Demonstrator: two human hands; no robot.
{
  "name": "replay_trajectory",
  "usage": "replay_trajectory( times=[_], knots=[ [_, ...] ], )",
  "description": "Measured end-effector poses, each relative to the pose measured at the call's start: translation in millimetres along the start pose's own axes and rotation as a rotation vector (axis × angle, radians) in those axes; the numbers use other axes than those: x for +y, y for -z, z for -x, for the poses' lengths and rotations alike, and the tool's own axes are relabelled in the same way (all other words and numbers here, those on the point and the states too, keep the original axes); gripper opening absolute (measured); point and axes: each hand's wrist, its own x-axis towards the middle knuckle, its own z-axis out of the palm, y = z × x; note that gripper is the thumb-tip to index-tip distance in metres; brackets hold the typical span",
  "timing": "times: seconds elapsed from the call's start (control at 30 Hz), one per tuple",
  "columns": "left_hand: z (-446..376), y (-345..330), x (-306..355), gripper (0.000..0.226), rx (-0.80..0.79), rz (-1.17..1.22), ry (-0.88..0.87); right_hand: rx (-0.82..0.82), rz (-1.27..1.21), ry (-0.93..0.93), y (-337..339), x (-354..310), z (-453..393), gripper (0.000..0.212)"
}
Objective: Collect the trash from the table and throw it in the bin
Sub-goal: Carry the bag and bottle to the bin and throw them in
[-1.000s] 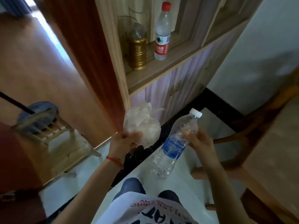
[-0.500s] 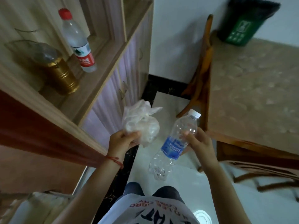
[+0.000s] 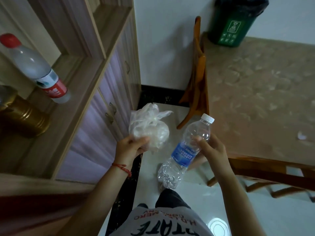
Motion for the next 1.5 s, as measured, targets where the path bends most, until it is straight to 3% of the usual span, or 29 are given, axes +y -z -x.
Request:
replay_trajectory(
  times=[0.1, 0.27, 0.5, 0.7, 1.1, 1.33, 1.5],
  knots=[
    [-36, -24, 19, 0.015, 0.008, -0.009, -0.038, -0.007, -0.025, 0.011, 3, -9, -44, 0.036],
    [-97, -68, 53, 0.019, 0.024, 0.018, -0.056, -0.034, -0.061, 0.026, 15, -33, -123, 0.049],
    [-166, -117, 88, 0.014, 0.032, 0.057, -0.054, -0.067, -0.043, 0.081, 35, -67, -217, 0.036],
    [-230, -138, 117, 0.015, -0.004, 0.061, -0.037, -0.057, -0.032, 0.092, 28, -75, -285, 0.041],
    [-410, -181, 207, 0.015, -0.135, 0.029, -0.044, 0.1, -0.145, 0.052, -17, -115, -451, 0.033],
    [-489, -204, 244, 0.013, -0.21, -0.003, -0.017, 0.094, -0.152, 0.055, -30, -125, -526, 0.025],
    [-542, -230, 257, 0.012, -0.219, -0.006, 0.021, 0.122, -0.148, 0.025, -30, -129, -581, 0.032]
  ],
)
